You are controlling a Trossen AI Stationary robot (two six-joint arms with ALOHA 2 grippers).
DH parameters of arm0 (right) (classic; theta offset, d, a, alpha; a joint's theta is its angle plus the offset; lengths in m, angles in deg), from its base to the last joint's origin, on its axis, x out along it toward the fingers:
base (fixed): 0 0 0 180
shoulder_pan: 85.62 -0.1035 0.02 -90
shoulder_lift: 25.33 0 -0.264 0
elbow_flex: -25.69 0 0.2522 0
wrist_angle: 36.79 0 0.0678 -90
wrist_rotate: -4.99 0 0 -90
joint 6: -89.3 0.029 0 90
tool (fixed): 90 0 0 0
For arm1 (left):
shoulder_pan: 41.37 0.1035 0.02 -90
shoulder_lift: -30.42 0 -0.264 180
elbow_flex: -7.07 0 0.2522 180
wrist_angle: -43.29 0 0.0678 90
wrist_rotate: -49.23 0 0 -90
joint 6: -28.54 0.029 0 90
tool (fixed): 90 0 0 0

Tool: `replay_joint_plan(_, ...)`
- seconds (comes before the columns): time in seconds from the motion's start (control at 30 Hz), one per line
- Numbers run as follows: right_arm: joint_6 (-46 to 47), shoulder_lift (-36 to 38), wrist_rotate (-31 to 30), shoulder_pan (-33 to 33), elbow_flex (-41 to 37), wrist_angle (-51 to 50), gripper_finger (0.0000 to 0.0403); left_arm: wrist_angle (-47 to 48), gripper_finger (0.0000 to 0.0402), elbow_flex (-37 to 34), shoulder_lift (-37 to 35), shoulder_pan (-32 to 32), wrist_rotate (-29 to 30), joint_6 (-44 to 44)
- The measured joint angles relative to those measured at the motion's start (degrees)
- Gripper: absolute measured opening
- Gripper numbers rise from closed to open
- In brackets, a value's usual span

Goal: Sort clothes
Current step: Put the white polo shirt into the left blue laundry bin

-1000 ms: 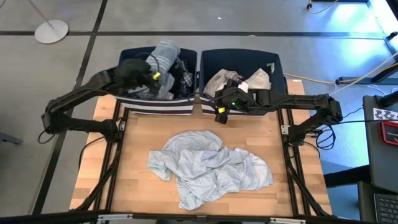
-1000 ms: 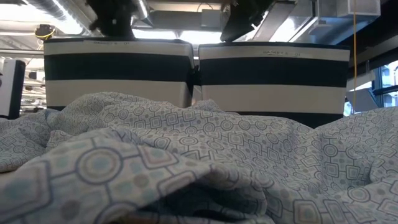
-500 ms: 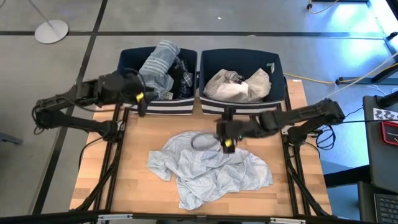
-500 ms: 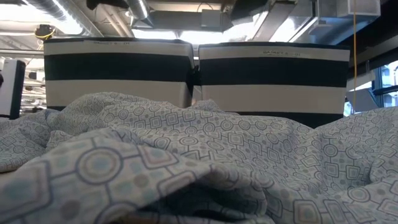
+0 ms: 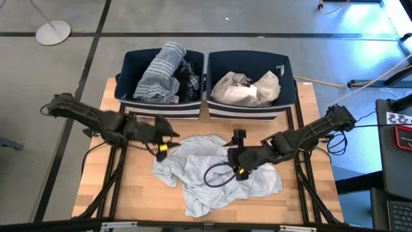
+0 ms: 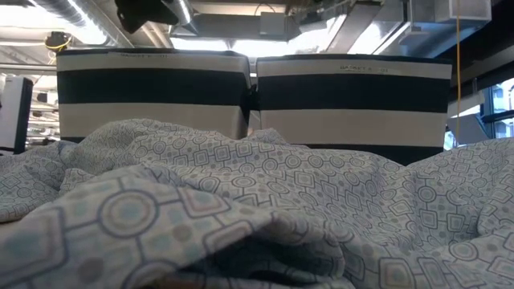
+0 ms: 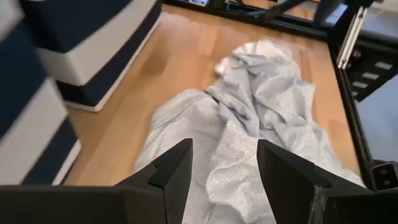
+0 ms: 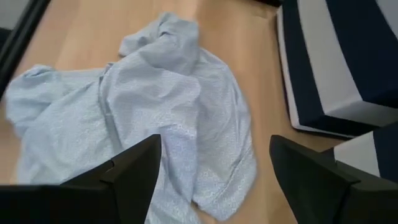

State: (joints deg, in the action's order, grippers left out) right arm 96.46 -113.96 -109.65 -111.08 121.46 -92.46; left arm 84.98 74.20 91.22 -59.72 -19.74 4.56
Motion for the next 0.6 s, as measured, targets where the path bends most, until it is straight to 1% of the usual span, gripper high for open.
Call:
replay_joint_plan(0.1,1.6,-0.3,-3.2,-1.2,-3.5,3.0,0.0301,-3.1,0.017,-0.9,4.3,-4.1,4.7,0.6)
replay_joint_plan(0.17,2.9,-0.4,-4.7,-1.9,-6.7,4.2,0.0301,-5.3,0.017,-1.1,7.1,-6.0,6.4,1.5)
replay_joint_plan(0.33,9.4,-0.4,-7.3,-3.2,-14.6,6.3,0.0301,-7.2,0.017,-1.6,14.4,-8.0,6.6,-0.5)
replay_joint_plan(0.4,11.6,-0.4,-7.8,-3.2,-18.0,9.6,0.0301,-8.4,0.017,-1.6,17.2,-8.0,6.5,-2.4)
replay_joint_plan(0.6,13.6,-0.4,-8.0,-3.0,-27.3,20.1,0.0301,-9.9,0.017,-1.6,22.6,-7.6,6.3,-2.0)
